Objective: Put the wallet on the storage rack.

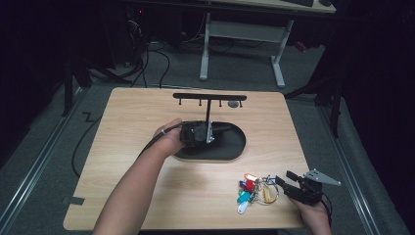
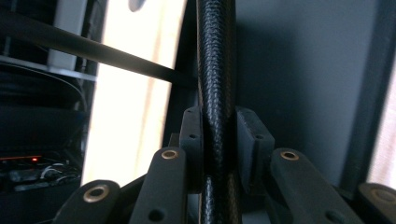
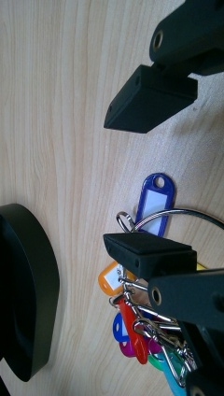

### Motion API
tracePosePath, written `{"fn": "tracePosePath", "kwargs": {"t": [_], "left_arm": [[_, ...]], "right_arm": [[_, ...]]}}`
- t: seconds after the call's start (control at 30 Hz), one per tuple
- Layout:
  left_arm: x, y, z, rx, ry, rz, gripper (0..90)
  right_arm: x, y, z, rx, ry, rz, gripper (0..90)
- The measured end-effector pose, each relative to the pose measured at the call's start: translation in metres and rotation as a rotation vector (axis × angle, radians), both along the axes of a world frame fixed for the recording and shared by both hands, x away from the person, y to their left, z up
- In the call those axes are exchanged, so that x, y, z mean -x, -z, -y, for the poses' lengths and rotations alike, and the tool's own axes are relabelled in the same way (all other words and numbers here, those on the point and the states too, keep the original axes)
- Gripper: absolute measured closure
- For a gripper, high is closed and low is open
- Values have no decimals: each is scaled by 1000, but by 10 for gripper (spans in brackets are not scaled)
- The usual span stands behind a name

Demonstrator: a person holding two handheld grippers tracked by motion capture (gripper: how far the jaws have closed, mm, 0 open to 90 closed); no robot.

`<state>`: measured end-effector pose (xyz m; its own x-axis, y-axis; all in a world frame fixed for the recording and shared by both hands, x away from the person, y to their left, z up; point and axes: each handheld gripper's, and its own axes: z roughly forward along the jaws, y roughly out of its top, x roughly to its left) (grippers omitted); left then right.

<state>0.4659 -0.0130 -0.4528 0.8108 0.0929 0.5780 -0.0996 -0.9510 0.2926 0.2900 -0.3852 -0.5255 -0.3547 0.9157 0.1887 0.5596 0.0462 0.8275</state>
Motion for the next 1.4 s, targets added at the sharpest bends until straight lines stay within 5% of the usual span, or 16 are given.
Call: {"fn": "tracePosePath", "kwargs": {"t": [0.23,0.33,0.67,0.8,0.97,1.3,1.4], "left_arm": [[7,11,1,3,4,-83,697],[10,17,3,-14,12,-96,673],[16,18,1,32,-6,-129,583],[23,11,-2,110,0,-140,564],[25,3,-12,230,-68,-212,546],[49,9,-49,376,-170,-330,540],[65,14,-62,456,-200,-351,540]], "right_arm": [[0,0,-1,4,1,-2,385],[0,0,0,6,3,3,385],[0,0,-1,11,3,-1,385],[1,-1,0,13,10,1,385],[1,-1,0,20,11,2,385],[0,-1,-2,35,6,0,385],[1,-1,-3,39,6,1,385]]}}
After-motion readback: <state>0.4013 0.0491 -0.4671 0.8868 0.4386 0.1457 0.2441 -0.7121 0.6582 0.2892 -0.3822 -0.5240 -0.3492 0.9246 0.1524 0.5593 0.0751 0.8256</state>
